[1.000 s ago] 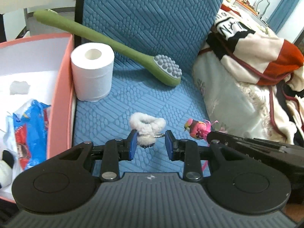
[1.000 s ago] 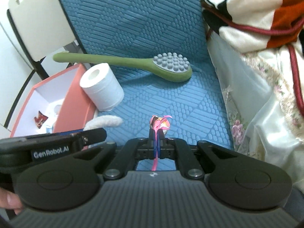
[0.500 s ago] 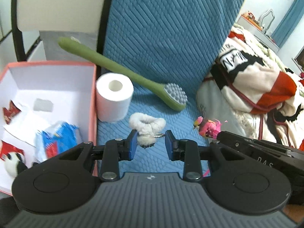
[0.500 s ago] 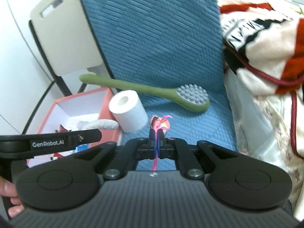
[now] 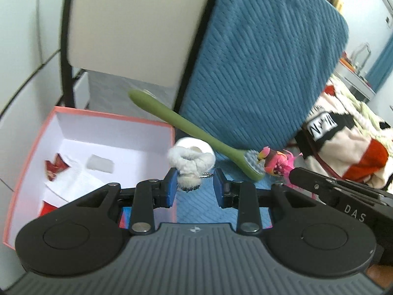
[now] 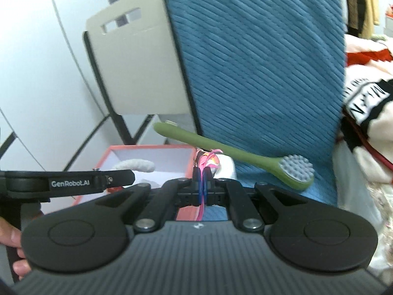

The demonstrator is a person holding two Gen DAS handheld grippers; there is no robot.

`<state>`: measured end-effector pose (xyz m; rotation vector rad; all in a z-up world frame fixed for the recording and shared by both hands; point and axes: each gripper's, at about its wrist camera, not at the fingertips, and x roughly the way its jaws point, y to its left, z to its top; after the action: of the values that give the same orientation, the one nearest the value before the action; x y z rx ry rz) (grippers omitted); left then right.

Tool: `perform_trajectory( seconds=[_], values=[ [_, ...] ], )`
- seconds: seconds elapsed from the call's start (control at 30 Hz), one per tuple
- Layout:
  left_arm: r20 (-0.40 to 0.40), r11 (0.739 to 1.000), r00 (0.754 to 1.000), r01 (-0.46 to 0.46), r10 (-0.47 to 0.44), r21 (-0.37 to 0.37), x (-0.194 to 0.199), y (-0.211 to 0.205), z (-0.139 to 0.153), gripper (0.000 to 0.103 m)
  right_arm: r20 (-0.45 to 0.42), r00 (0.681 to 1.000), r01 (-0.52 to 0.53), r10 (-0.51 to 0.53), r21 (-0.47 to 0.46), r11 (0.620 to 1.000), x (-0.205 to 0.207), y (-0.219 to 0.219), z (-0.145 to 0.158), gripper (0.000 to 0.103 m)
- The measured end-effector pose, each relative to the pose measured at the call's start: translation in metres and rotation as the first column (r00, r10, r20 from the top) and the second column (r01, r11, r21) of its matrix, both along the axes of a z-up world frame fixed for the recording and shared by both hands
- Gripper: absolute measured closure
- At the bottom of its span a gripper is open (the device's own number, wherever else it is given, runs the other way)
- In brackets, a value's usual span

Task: Organize soft objects
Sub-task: 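Lift the hair tie with the left tool while the right tool carries the ribbon toward the box, then open both tools over the pink box releasing the hair tie and ribbon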

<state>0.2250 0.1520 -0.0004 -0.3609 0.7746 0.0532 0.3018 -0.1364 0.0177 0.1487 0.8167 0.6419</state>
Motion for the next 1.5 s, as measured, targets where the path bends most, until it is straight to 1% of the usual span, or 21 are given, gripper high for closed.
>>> perform_trajectory(
  seconds=[0.23, 0.43, 0.57, 0.7, 0.83, 1.03, 1.13, 1.2, 1.33, 1.5],
  values=[
    [0.023, 0.997, 0.997, -0.074, 0.073, 0.019, -0.021, 0.046, 0.014, 0.067, 0.017, 0.997, -0.075, 0.075, 0.029, 0.997, -0.012, 0.050, 0.009, 0.098],
    [0.003, 0.992, 0.992, -0.122, 0.122, 0.014, -0.037, 0.085, 0.004, 0.067, 0.018, 0.992, -0.124, 0.124, 0.024, 0.992, -0.022, 0.086, 0.009, 0.098],
    [-0.039, 0.991, 0.991, -0.128, 0.129, 0.026, -0.042, 0.108, -0.009, 0.067, -0.011, 0.989, -0.146, 0.146, 0.015, 0.989, -0.022, 0.105, 0.000, 0.098],
    [-0.070, 0.990, 0.987, -0.143, 0.144, 0.010, -0.042, 0.130, -0.025, 0.067, -0.037, 0.986, -0.162, 0.162, -0.012, 0.987, -0.019, 0.124, -0.014, 0.098],
    [-0.112, 0.992, 0.986, -0.124, 0.124, 0.003, -0.042, 0.141, -0.048, 0.067, -0.062, 0.983, -0.176, 0.174, -0.038, 0.984, -0.020, 0.139, -0.029, 0.098],
    [-0.180, 0.991, 0.975, -0.133, 0.127, -0.026, -0.042, 0.158, -0.085, 0.067, -0.103, 0.976, -0.202, 0.193, -0.087, 0.975, -0.023, 0.159, -0.056, 0.098],
    [-0.201, 0.992, 0.973, -0.126, 0.117, -0.031, -0.041, 0.163, -0.098, 0.067, -0.122, 0.971, -0.221, 0.207, -0.113, 0.969, -0.027, 0.167, -0.070, 0.098],
    [-0.219, 0.993, 0.970, -0.113, 0.104, -0.028, -0.041, 0.164, -0.106, 0.067, -0.136, 0.968, -0.229, 0.213, -0.114, 0.967, -0.031, 0.169, -0.078, 0.098],
    [-0.253, 0.992, 0.963, -0.112, 0.096, -0.052, -0.040, 0.168, -0.122, 0.067, -0.170, 0.962, -0.236, 0.213, -0.130, 0.963, -0.036, 0.172, -0.095, 0.097],
    [-0.279, 0.992, 0.957, -0.107, 0.085, -0.067, -0.037, 0.166, -0.136, 0.067, -0.191, 0.958, -0.245, 0.215, -0.153, 0.957, -0.041, 0.175, -0.107, 0.097]
  ],
)
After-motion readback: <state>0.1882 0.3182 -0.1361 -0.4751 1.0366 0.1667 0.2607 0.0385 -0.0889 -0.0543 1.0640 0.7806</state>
